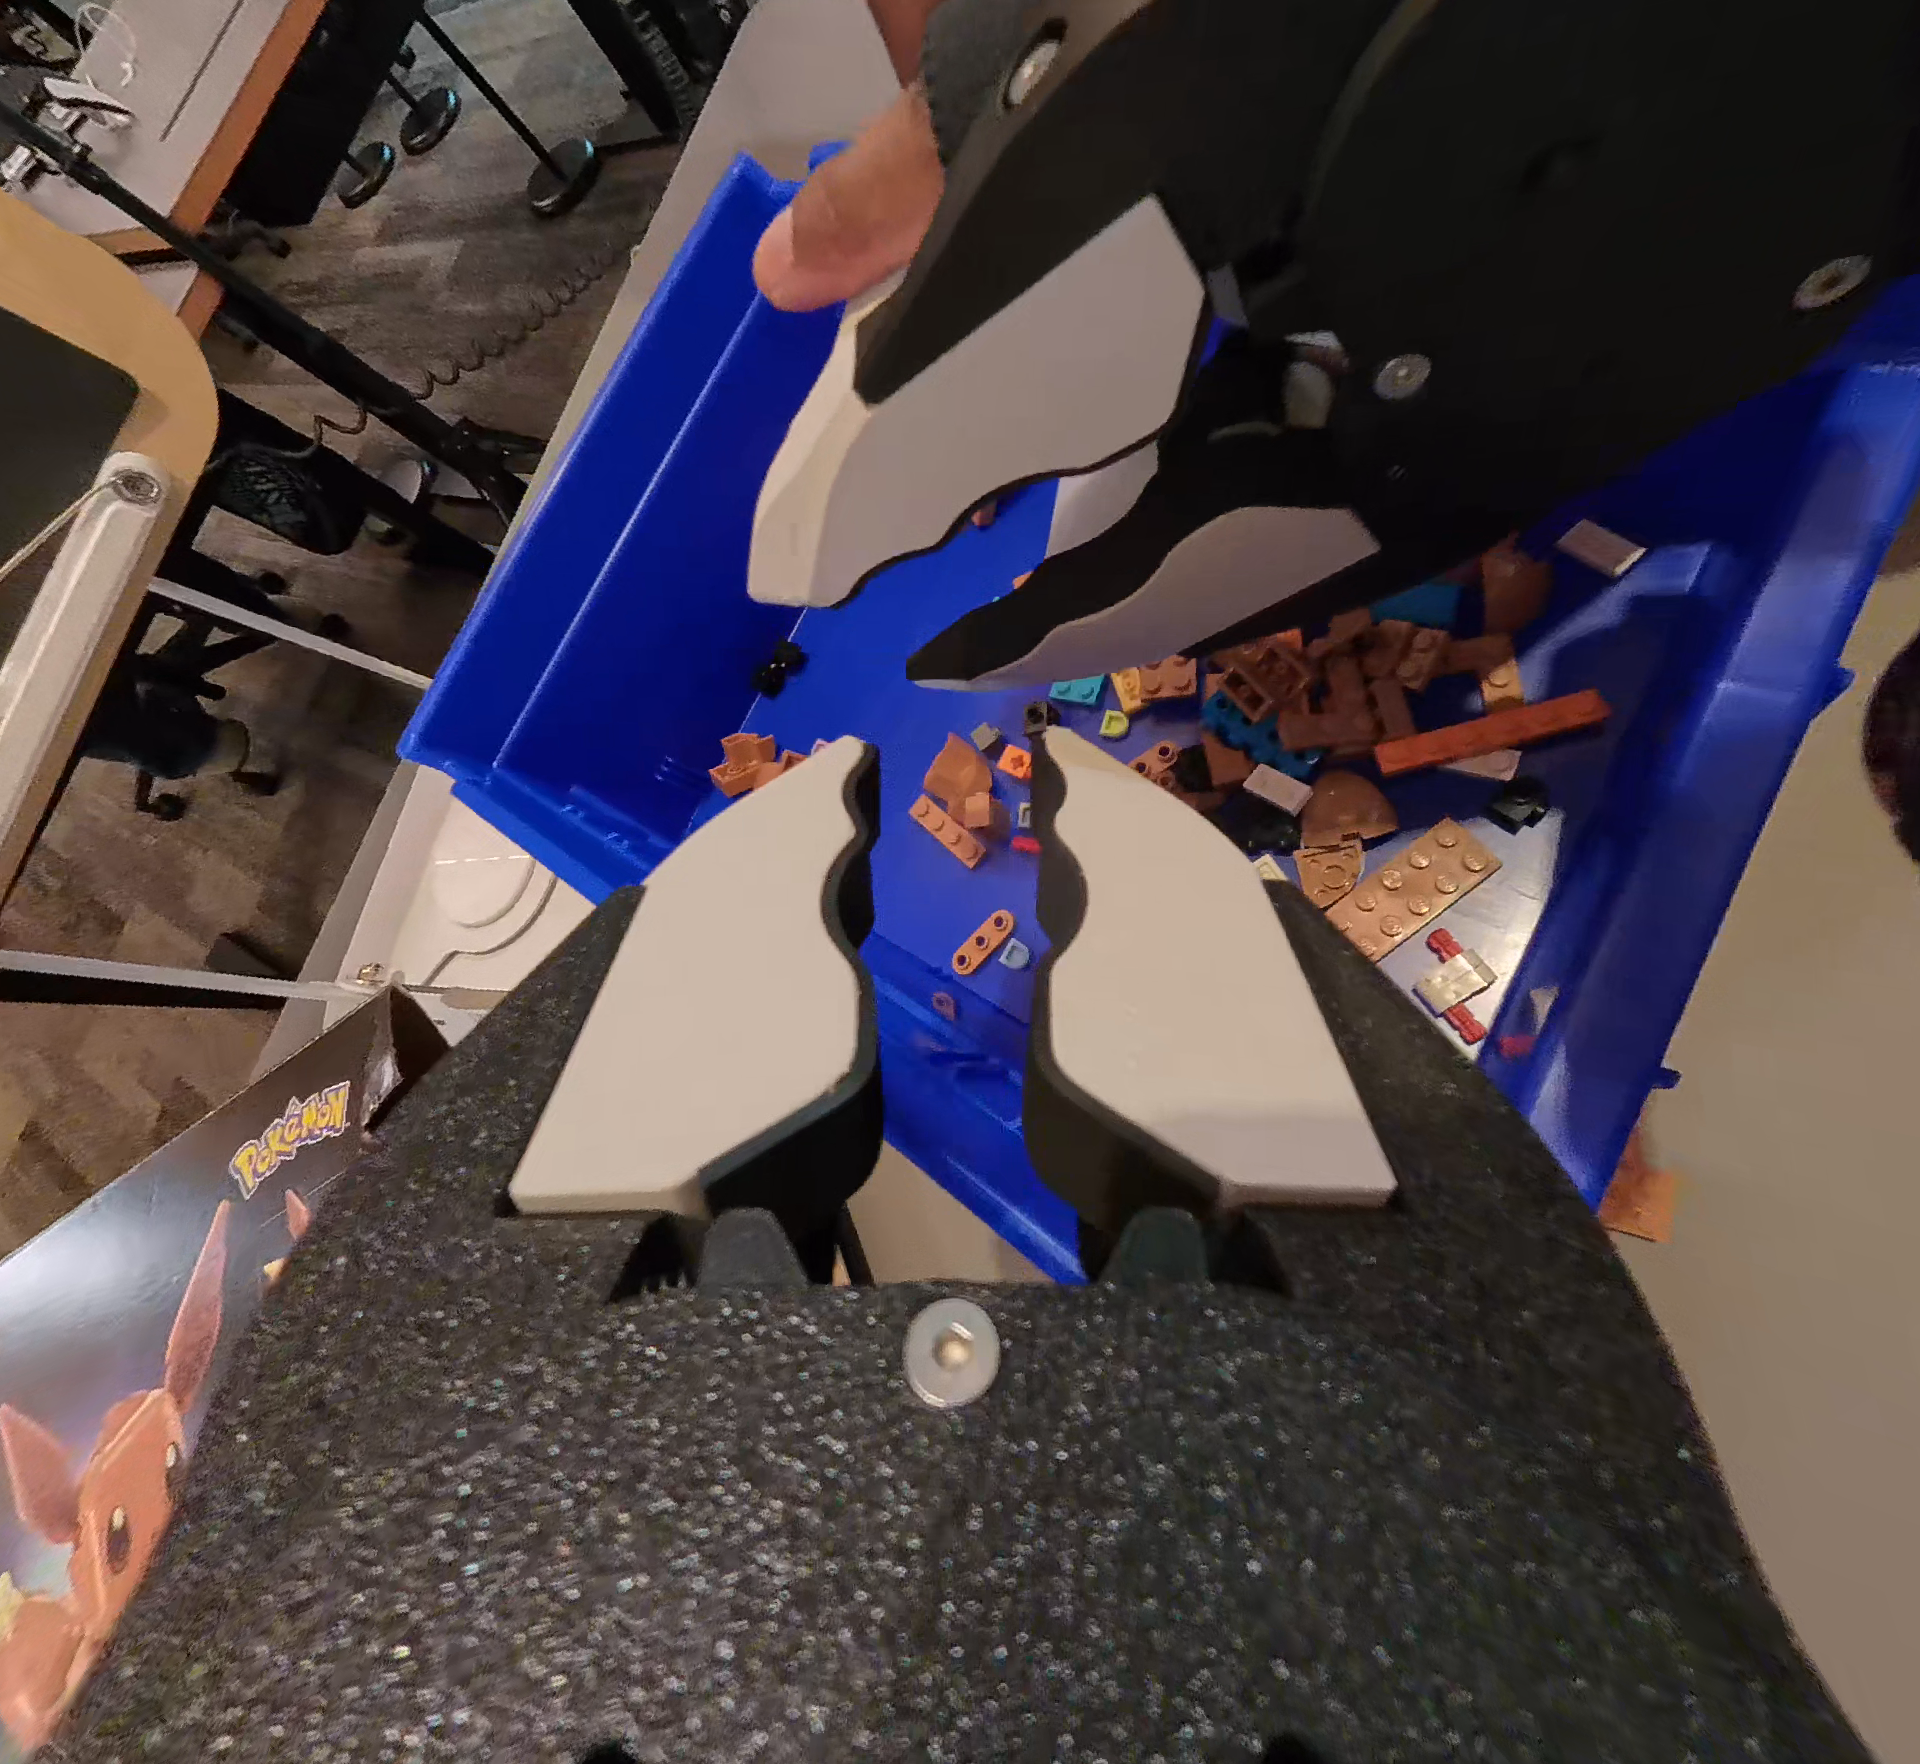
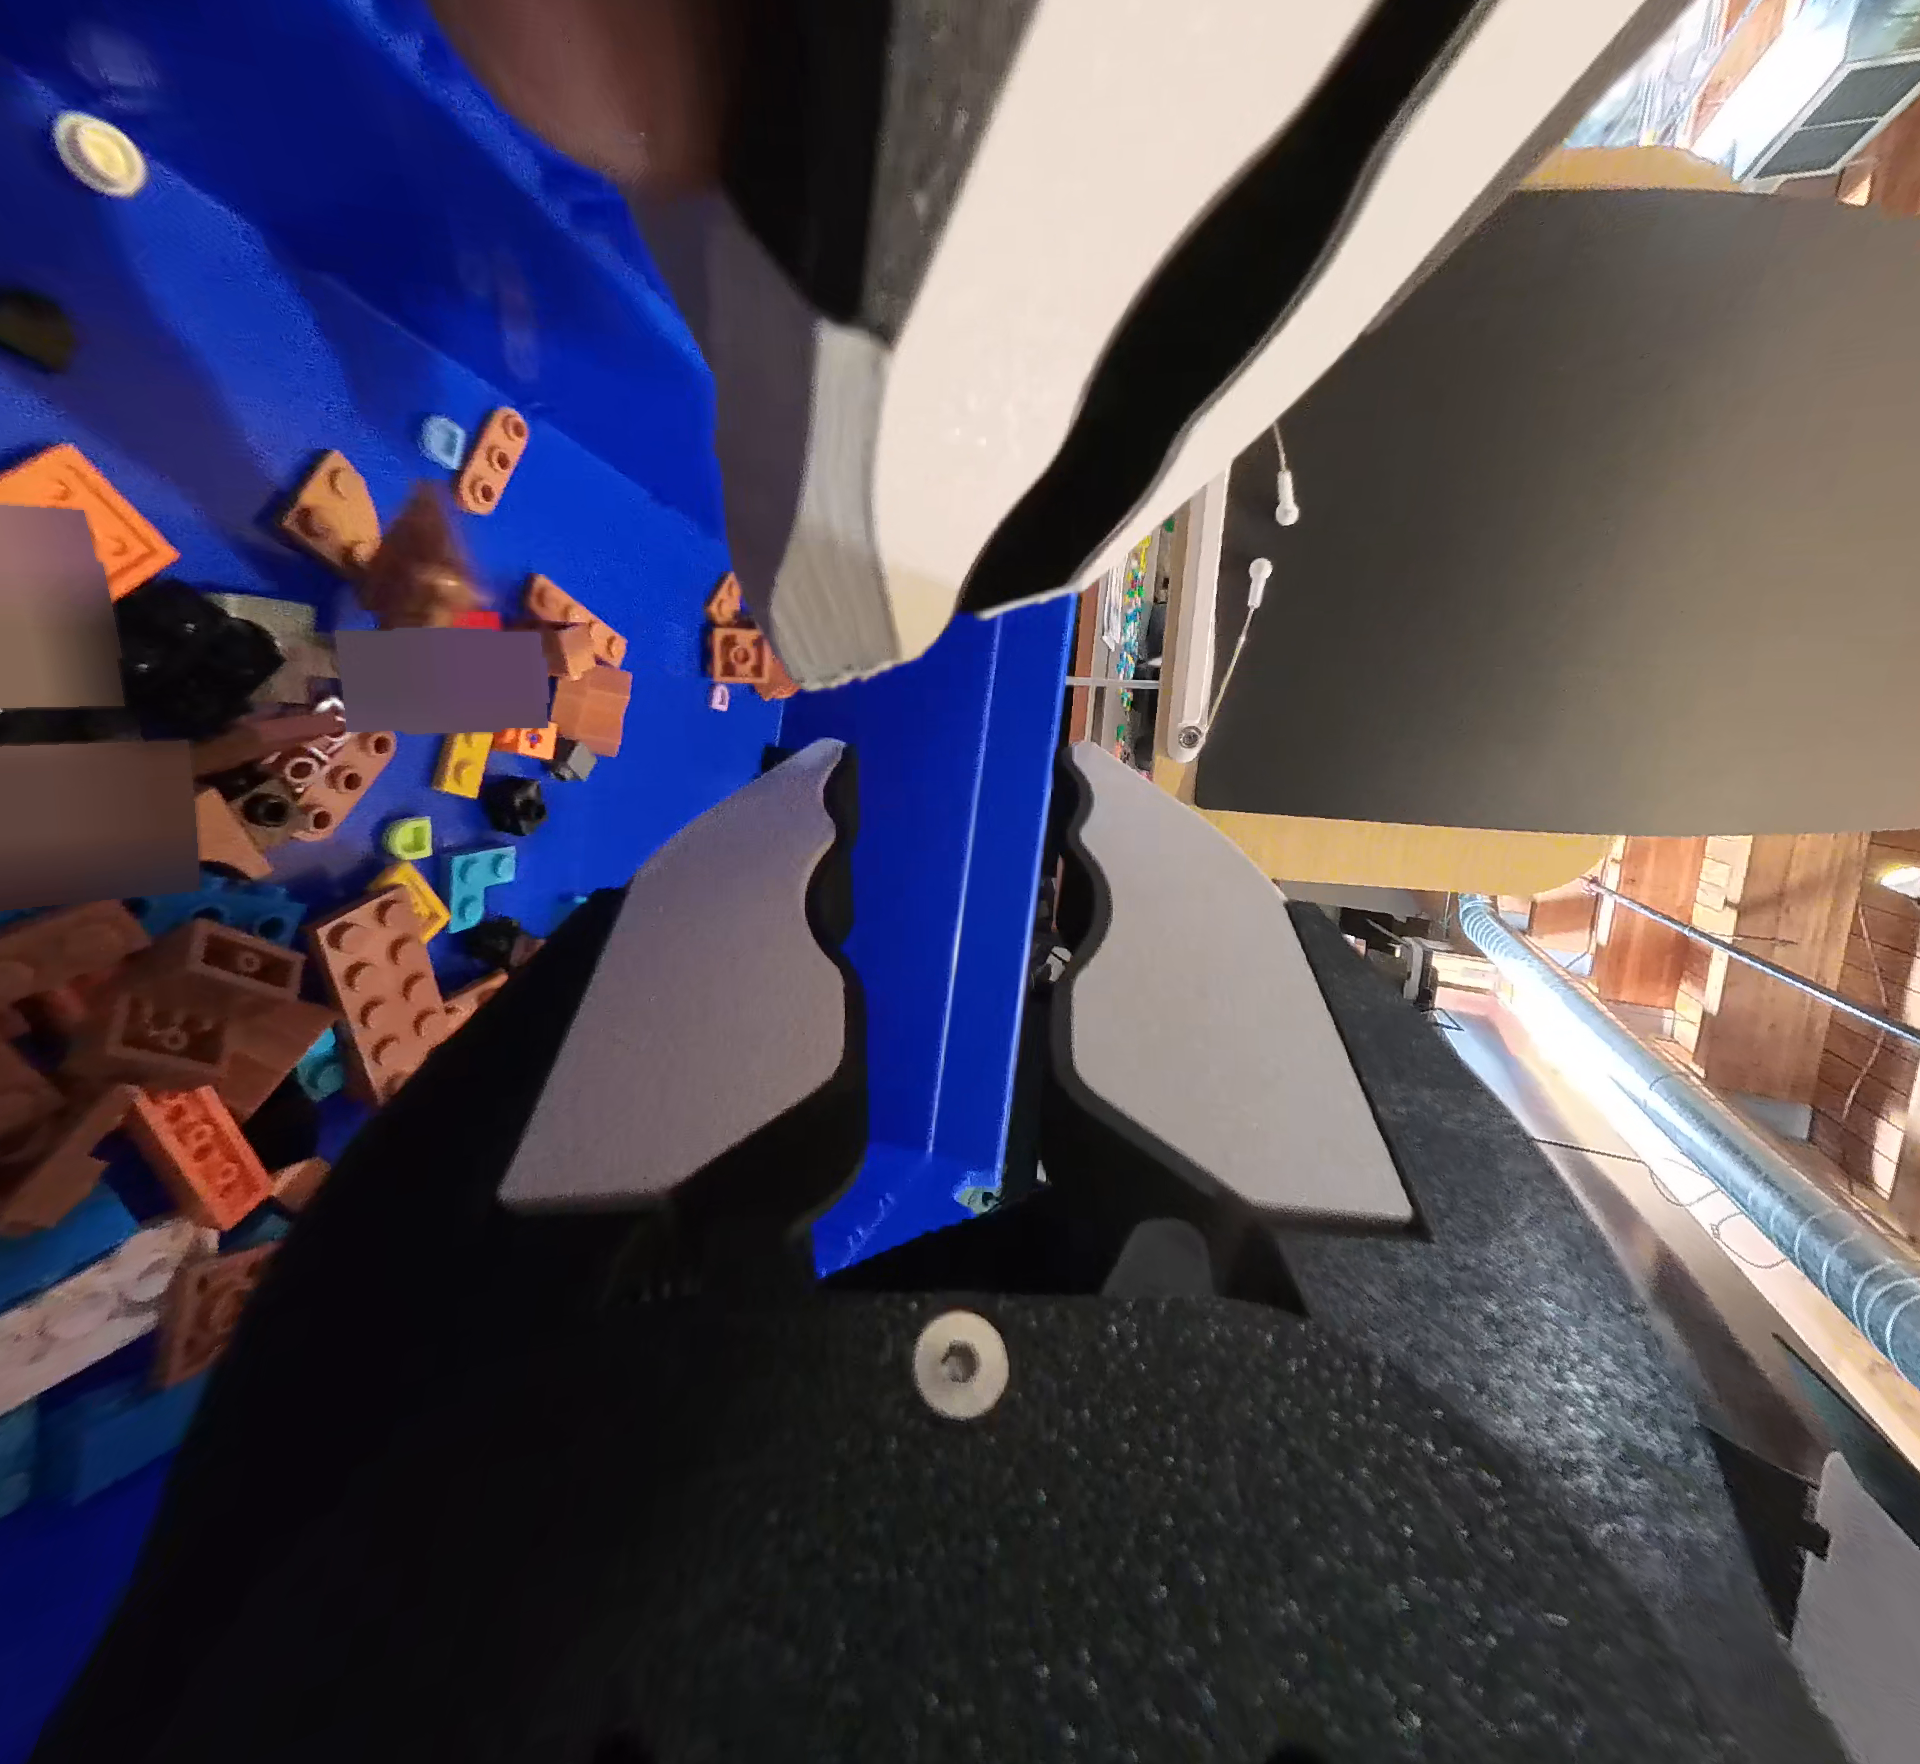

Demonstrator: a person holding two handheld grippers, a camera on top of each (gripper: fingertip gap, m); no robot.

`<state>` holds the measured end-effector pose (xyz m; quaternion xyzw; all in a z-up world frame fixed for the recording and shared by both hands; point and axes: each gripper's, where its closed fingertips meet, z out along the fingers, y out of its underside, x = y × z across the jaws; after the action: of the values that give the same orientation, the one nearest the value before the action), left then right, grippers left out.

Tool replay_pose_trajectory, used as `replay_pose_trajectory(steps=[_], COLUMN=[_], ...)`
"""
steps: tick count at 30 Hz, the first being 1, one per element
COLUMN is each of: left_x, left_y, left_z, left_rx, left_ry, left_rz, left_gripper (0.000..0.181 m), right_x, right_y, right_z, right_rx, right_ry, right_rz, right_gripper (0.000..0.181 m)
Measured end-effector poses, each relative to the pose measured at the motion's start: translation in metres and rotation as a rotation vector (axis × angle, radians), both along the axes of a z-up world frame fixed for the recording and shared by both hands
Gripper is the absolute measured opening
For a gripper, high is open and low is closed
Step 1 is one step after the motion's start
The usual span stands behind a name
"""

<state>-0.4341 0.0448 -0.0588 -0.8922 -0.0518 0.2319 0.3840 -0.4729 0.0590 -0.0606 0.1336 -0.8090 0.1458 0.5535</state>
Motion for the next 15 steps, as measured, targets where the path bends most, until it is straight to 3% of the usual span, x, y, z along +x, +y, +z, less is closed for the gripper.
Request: replay_pose_trajectory(steps=[4, 9, 12, 15], left_x=[0.003, 0.01, 0.022, 0.024], left_y=[0.001, -0.002, -0.011, -0.027], left_z=[0.019, 0.075, 0.099, 0.109], left_rx=[0.112, 0.421, 0.524, 0.536], left_ry=[-0.035, -0.038, -0.065, -0.028], left_rz=[-0.014, -0.055, -0.098, -0.066], left_gripper=[0.03, 0.032, 0.034, 0.034], right_x=[-0.002, 0.007, 0.037, 0.087], right_y=[0.008, 0.011, -0.004, -0.025], right_z=[0.011, 0.051, 0.07, 0.069], right_rx=[-0.001, -0.139, -0.273, -0.365], right_ry=[0.031, 0.105, 0.053, -0.142], right_rz=[-0.028, -0.035, 0.043, 0.164], right_gripper=[0.036, 0.03, 0.027, 0.024])
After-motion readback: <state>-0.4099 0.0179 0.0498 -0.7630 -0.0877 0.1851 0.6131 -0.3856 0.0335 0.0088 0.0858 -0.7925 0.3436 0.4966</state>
